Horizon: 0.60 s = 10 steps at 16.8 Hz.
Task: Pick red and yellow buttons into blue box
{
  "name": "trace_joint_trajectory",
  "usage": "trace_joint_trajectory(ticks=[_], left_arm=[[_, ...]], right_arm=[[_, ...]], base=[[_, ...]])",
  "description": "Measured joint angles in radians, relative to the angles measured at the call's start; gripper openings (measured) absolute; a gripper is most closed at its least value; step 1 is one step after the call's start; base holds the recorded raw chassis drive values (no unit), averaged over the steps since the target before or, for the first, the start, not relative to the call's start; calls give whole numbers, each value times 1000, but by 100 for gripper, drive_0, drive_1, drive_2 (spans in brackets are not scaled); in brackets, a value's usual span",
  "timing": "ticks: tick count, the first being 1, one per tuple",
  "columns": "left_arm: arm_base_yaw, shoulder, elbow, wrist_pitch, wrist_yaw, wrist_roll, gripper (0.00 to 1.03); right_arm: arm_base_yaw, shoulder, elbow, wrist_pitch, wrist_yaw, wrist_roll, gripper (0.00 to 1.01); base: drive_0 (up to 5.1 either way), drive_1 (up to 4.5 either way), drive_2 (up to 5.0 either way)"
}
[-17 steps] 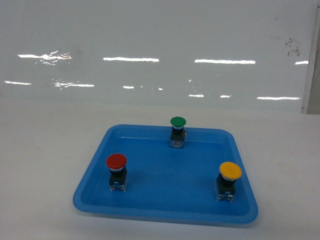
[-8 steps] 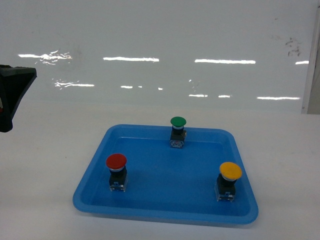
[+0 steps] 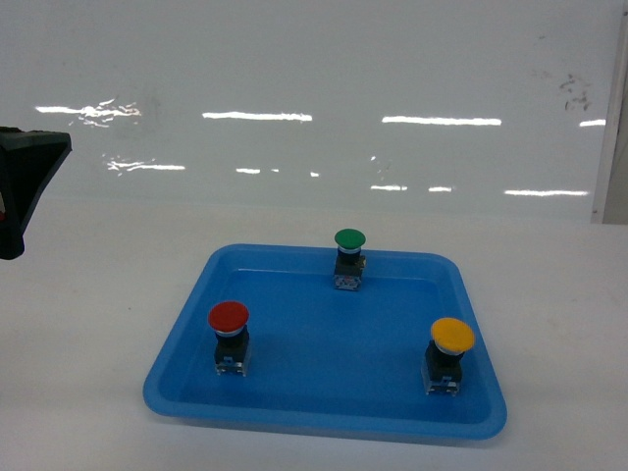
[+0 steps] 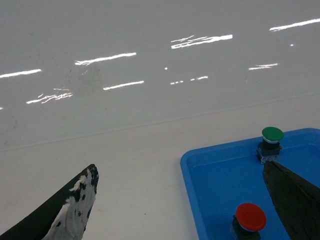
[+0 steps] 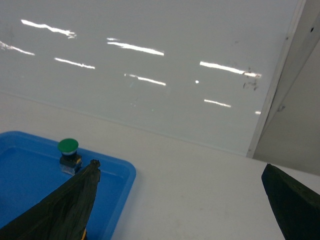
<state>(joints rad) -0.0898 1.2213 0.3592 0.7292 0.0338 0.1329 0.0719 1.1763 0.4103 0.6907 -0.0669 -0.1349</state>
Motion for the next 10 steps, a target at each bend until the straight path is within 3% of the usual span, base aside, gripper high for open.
trace_joint_trajectory(ticks=[6,10], left_arm=[[0,0,0,0,0,2,98],[0,0,0,0,0,3,98]], right_arm=[[20,175,31,34,-48,-8,98],[27,304,74,-2,-100,-5,98]], base=[[0,0,0],[0,0,0]])
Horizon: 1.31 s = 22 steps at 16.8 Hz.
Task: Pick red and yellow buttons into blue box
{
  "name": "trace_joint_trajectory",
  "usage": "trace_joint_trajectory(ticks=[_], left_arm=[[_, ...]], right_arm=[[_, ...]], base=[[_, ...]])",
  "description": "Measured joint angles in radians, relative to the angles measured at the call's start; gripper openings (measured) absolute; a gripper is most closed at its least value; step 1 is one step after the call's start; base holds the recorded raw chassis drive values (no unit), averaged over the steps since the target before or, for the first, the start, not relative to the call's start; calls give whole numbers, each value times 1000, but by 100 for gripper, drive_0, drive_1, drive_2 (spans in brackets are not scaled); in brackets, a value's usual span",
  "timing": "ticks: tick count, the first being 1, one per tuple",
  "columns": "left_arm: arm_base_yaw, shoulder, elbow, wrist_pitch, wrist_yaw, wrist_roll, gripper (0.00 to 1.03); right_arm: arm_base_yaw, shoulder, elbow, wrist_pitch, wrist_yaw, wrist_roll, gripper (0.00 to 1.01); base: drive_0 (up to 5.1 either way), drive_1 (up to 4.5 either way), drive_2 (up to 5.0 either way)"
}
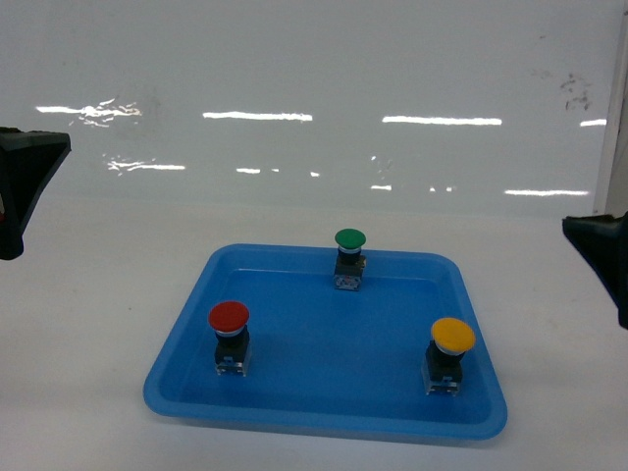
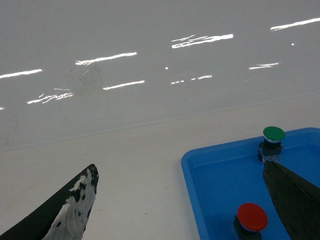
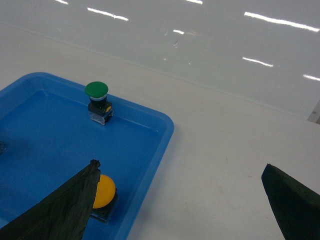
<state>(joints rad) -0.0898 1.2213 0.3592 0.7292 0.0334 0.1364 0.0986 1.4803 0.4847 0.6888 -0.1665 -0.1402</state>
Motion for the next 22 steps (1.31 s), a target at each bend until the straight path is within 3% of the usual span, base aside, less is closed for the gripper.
trace_joint_trajectory(ticks=[3,7,13,17,19,22], left_arm=[[0,0,0,0,0,0,98],[0,0,0,0,0,0,98],[0,0,0,0,0,0,98],[0,0,0,0,0,1,98],[0,0,0,0,0,1,98],[0,0,0,0,0,2,98]], right_arm=[[11,80,38,19,-20,-4,98],[39,136,111,-180,-117,-7,98],[53,162,224,-318,-72,-53,98],[66,251,255,-396,-74,-61,98],[66,285,263,-380,-73,-63,98],[72,311,272,-381,-108,-63,98]], base=[[0,0,0],[0,0,0],[0,0,0],[0,0,0],[0,0,0],[0,0,0]])
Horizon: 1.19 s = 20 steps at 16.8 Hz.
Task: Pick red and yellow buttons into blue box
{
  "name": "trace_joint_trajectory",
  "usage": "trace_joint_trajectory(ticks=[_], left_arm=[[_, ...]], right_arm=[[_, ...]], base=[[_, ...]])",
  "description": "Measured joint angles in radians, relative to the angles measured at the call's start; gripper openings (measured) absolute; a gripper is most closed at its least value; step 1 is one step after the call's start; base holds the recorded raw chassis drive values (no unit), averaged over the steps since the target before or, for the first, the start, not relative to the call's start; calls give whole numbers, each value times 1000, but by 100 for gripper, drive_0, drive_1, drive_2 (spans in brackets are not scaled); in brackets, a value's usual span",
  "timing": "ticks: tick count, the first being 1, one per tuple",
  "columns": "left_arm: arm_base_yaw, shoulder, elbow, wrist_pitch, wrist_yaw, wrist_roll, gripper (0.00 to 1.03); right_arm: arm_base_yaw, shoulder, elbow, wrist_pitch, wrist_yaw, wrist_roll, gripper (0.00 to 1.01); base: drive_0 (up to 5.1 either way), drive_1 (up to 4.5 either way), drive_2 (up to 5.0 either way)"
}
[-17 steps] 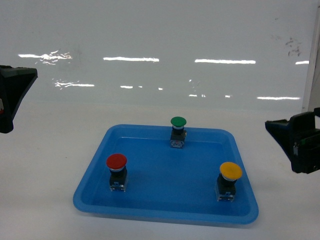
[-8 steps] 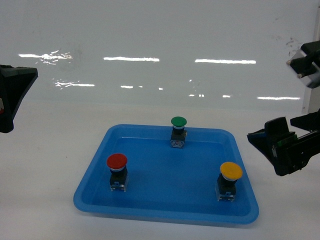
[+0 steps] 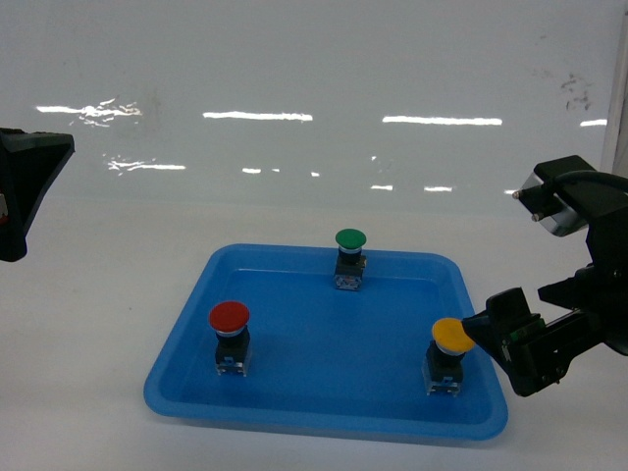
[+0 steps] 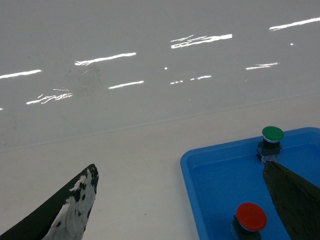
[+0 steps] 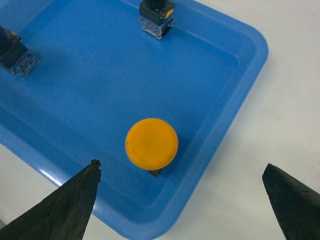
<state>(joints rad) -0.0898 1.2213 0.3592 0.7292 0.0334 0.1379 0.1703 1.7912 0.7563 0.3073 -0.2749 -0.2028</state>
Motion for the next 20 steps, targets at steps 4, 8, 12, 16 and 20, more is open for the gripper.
trace_joint_trajectory(ticks=[4,8,12,16,20], left_arm=[[0,0,0,0,0,0,98],[0,0,0,0,0,0,98],[0,0,0,0,0,0,98],[0,0,0,0,0,0,98],[0,0,0,0,0,0,98]], right_arm=[[47,111,116,-75,-35,-73,98],[46,139,130,-71,-32,-84,98],[46,154,135,-74,-24,-95,98],[46,195,144,-73,-23,-105,98],[52,239,146,-63,-31,-106,98]], base=[[0,0,0],[0,0,0],[0,0,0],[0,0,0],[0,0,0]])
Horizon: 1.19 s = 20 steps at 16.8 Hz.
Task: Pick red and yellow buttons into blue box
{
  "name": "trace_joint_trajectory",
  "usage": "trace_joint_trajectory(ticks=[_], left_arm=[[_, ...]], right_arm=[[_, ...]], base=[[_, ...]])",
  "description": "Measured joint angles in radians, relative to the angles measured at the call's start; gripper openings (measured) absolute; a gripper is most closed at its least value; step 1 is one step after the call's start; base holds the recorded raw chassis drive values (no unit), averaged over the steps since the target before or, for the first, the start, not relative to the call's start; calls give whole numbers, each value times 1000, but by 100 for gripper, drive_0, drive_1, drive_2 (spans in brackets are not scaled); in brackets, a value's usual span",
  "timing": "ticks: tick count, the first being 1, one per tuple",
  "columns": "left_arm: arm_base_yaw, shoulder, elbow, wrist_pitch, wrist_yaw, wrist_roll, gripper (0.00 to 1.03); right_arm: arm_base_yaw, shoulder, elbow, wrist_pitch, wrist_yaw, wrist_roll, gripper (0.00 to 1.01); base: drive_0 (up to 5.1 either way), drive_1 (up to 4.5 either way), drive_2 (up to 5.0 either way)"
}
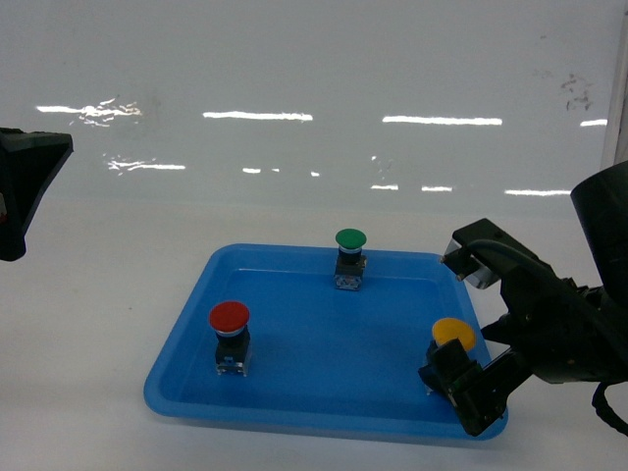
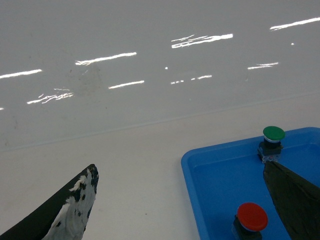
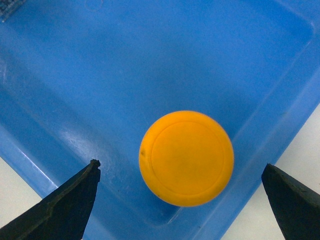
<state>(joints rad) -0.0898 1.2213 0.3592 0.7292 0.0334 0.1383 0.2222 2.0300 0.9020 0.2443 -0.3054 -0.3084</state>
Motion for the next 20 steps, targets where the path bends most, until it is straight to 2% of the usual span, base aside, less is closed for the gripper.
trace_joint_trajectory(ticks=[10,18,19,20], left_arm=[[0,0,0,0,0,0,98],[0,0,0,0,0,0,98],[0,0,0,0,0,0,98],[0,0,0,0,0,0,98]], right_arm=[[5,63,42,11,-15,0,98],[6,63,43,25,-16,-16,98],[6,63,43,25,-16,-16,91],[6,63,43,25,-16,-16,80]], base=[[0,0,0],[0,0,0],[0,0,0],[0,0,0]])
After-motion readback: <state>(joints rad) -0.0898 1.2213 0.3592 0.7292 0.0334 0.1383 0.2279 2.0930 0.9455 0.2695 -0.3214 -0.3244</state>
